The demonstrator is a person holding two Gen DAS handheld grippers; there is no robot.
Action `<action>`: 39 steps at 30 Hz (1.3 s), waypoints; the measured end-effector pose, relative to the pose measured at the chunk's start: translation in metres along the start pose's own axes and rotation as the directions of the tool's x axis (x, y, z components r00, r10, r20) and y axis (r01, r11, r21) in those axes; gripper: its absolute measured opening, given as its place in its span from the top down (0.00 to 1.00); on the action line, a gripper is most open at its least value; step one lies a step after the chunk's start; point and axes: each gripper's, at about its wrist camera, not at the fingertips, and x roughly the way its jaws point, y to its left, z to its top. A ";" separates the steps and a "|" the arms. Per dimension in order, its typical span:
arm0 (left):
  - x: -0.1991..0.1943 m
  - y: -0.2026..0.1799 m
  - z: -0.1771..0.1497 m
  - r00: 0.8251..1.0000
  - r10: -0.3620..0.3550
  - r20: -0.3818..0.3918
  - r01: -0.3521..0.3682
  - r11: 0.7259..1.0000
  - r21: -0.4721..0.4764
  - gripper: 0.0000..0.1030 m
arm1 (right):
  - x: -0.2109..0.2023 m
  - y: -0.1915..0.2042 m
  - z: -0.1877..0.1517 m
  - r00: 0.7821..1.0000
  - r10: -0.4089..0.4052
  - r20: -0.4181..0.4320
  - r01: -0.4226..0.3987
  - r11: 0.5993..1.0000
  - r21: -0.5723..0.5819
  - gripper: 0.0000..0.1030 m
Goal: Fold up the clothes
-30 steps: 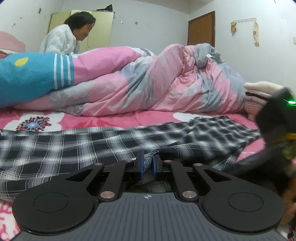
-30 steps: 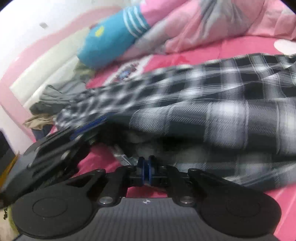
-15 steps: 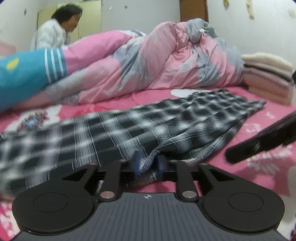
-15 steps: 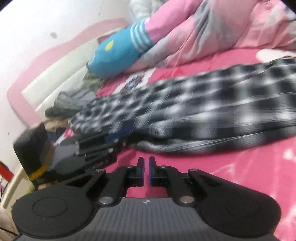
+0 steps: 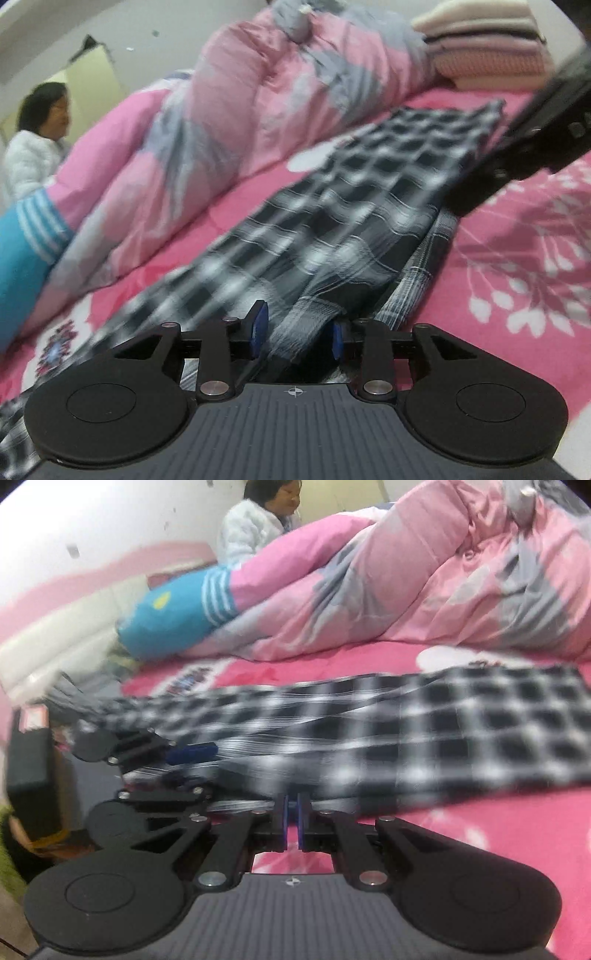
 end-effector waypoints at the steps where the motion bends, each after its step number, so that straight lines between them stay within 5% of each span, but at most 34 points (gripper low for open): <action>1: 0.005 -0.001 0.001 1.000 -0.005 -0.003 0.005 1.000 0.001 0.68 | 0.008 0.000 0.004 1.000 0.004 -0.012 -0.005 1.000 -0.023 0.96; 6: 0.018 0.022 0.003 0.997 -0.078 0.002 0.077 0.978 -0.192 0.81 | 0.050 0.010 0.016 0.995 0.051 -0.091 -0.061 0.992 -0.113 0.95; 11: 0.029 0.054 -0.002 0.986 -0.165 0.015 0.155 0.884 -0.441 0.86 | 0.052 0.012 -0.003 0.990 -0.013 -0.142 -0.004 0.993 -0.119 0.96; 15: 0.030 0.062 -0.006 0.980 -0.195 0.048 0.190 0.825 -0.533 0.87 | 0.035 0.015 -0.001 0.992 -0.038 -0.123 0.025 0.994 -0.103 0.96; 19: 0.031 0.061 -0.007 0.980 -0.193 0.044 0.186 0.821 -0.539 0.87 | 0.059 0.035 0.011 0.993 -0.044 -0.113 0.023 0.983 -0.180 0.96; 21: 0.031 0.061 -0.007 0.980 -0.192 0.043 0.185 0.820 -0.542 0.87 | 0.078 0.031 0.007 0.983 -0.118 -0.140 0.083 0.969 -0.232 0.97; 28: 0.031 0.062 -0.008 0.981 -0.189 0.043 0.182 0.822 -0.539 0.87 | 0.026 -0.008 -0.017 0.971 -0.187 -0.147 0.175 0.980 -0.094 0.98; 31: 0.031 0.061 -0.009 0.981 -0.186 0.046 0.181 0.824 -0.537 0.87 | 0.033 0.005 -0.001 0.973 -0.210 -0.095 0.194 0.969 -0.156 0.96; 35: 0.031 0.060 -0.010 0.982 -0.183 0.049 0.181 0.824 -0.536 0.87 | 0.069 0.002 0.005 0.959 -0.248 -0.135 0.212 0.948 -0.237 0.97; 39: 0.031 0.061 -0.010 0.981 -0.186 0.048 0.182 0.824 -0.537 0.87 | 0.040 -0.028 -0.008 0.947 -0.293 -0.131 0.272 0.950 -0.154 0.97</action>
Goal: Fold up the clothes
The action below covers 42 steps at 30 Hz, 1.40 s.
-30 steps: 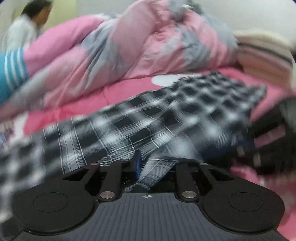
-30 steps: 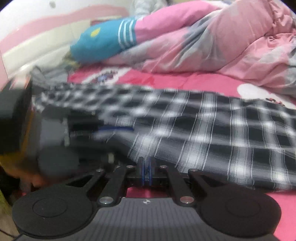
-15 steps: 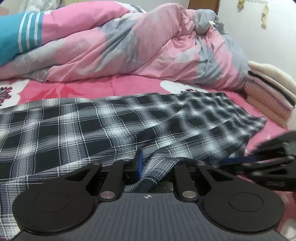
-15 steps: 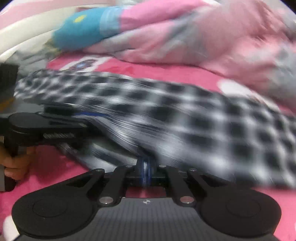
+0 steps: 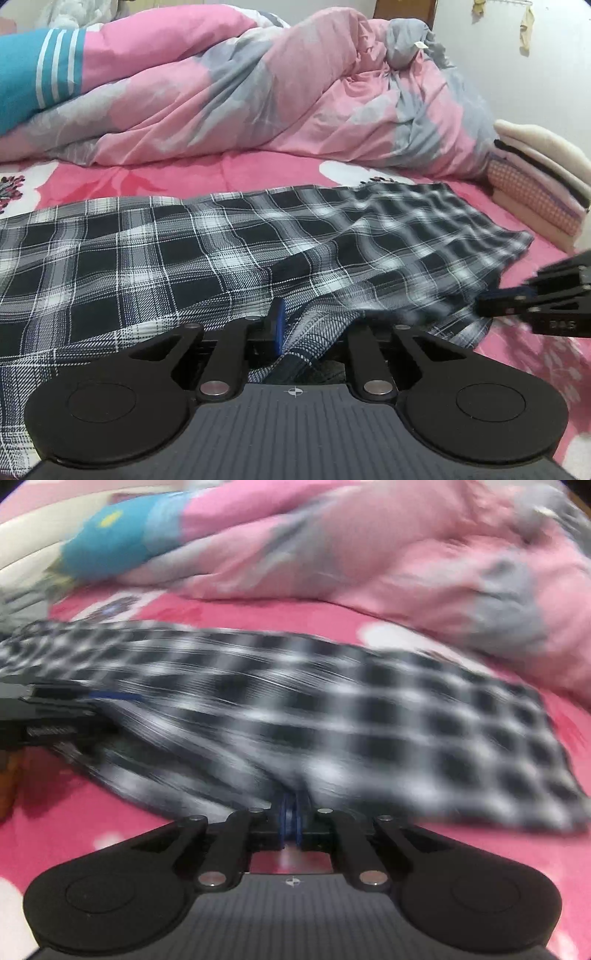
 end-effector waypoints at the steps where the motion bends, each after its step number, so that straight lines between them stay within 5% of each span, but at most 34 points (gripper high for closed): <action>1: 0.000 0.000 0.000 1.000 0.000 -0.001 0.000 1.000 0.000 0.87 | -0.003 -0.005 -0.004 1.000 -0.015 0.006 0.015 1.000 0.009 0.97; 10: 0.000 0.002 0.000 1.000 -0.006 0.002 0.006 1.000 -0.011 0.86 | 0.018 0.007 0.009 0.991 -0.131 0.038 0.134 0.984 -0.117 0.96; 13: 0.000 0.002 0.000 1.000 -0.007 0.001 0.007 1.000 -0.013 0.86 | 0.003 -0.016 -0.006 0.975 -0.220 0.026 0.221 0.975 -0.038 0.96; 18: 0.000 0.002 0.000 1.000 -0.007 0.001 0.007 1.000 -0.016 0.86 | 0.004 -0.020 0.007 0.976 -0.213 0.052 0.213 0.977 -0.003 0.95; 24: 0.000 0.003 0.001 1.000 -0.010 0.000 0.010 1.000 -0.021 0.85 | 0.018 -0.063 0.002 0.949 -0.314 -0.031 0.316 0.946 0.069 0.95; 30: 0.000 0.004 0.000 1.000 -0.011 0.002 0.011 1.000 -0.026 0.85 | 0.021 -0.097 0.015 0.965 -0.258 -0.046 0.262 0.952 0.159 0.95; 36: 0.000 0.004 0.000 1.000 -0.010 0.001 0.010 1.000 -0.026 0.85 | 0.020 -0.149 0.013 0.958 -0.255 -0.131 0.282 0.924 0.260 0.96; 42: 0.000 0.005 0.001 1.000 -0.016 0.001 0.016 0.999 -0.036 0.85 | 0.032 -0.170 0.014 0.931 -0.314 -0.189 0.348 0.917 0.194 0.95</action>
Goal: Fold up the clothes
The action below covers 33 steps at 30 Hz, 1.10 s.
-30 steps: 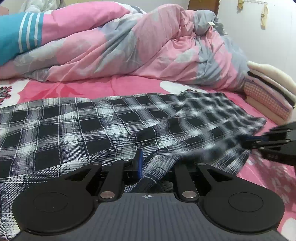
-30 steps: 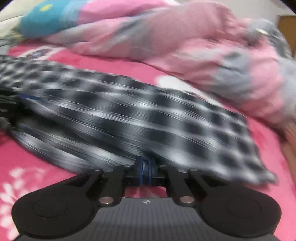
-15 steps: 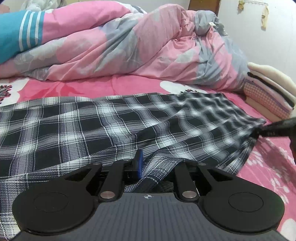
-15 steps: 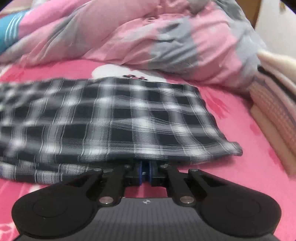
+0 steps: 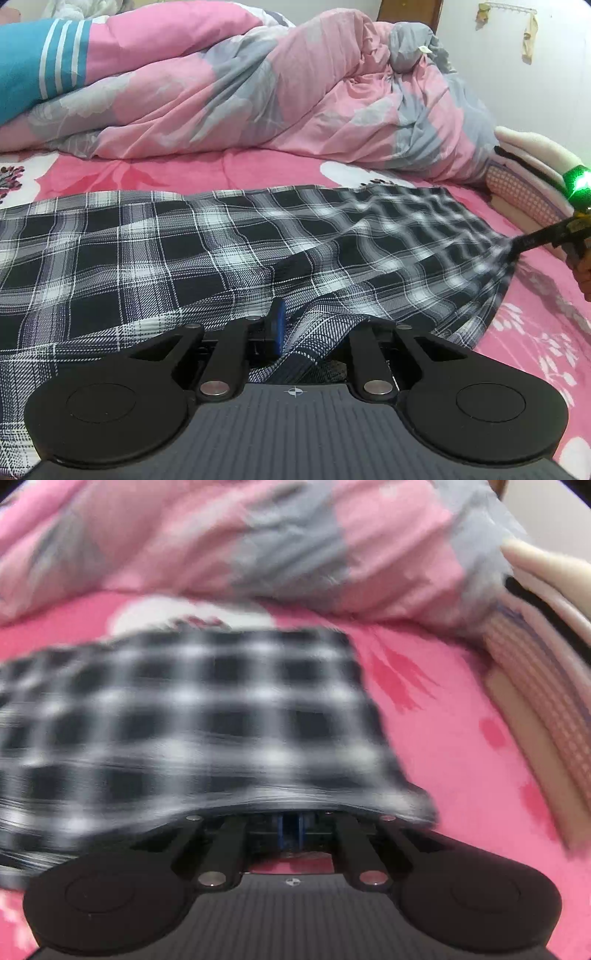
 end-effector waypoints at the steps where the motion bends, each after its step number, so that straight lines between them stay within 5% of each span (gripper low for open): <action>1: 0.000 0.000 0.000 1.000 0.000 -0.001 0.000 1.000 0.000 0.85 | 0.000 -0.008 0.000 1.000 0.017 -0.004 -0.017 0.999 0.040 0.95; 11: 0.000 0.000 0.000 1.000 -0.003 -0.001 0.003 1.000 -0.005 0.85 | 0.004 -0.037 0.005 0.998 0.045 -0.046 -0.041 0.994 0.097 0.95; 15: 0.000 0.001 0.000 1.000 -0.005 0.001 0.005 1.000 -0.005 0.85 | -0.001 -0.025 0.005 0.995 0.095 -0.036 -0.094 0.995 0.017 0.94; 18: -0.001 0.002 -0.001 1.000 -0.010 0.000 0.010 1.000 -0.011 0.85 | -0.004 -0.041 -0.010 0.997 0.056 -0.053 -0.056 0.998 -0.007 0.96; 24: -0.001 0.001 0.000 1.000 -0.012 0.000 0.012 1.000 -0.006 0.85 | -0.023 -0.085 -0.017 0.994 -0.082 -0.067 0.087 0.993 0.083 0.91; 26: -0.002 0.002 0.000 1.000 -0.018 -0.003 0.018 1.000 -0.009 0.84 | -0.029 -0.100 -0.021 0.999 -0.022 -0.036 0.029 0.980 0.198 0.91; 29: -0.006 0.003 0.000 0.999 -0.047 -0.017 0.047 0.999 0.006 0.75 | -0.033 -0.115 -0.024 0.999 0.039 0.030 -0.047 0.940 0.337 0.90; 33: -0.025 0.005 -0.003 0.996 -0.085 -0.029 0.086 0.995 0.057 0.55 | -0.041 -0.108 -0.025 0.990 0.087 0.115 -0.124 0.921 0.370 0.90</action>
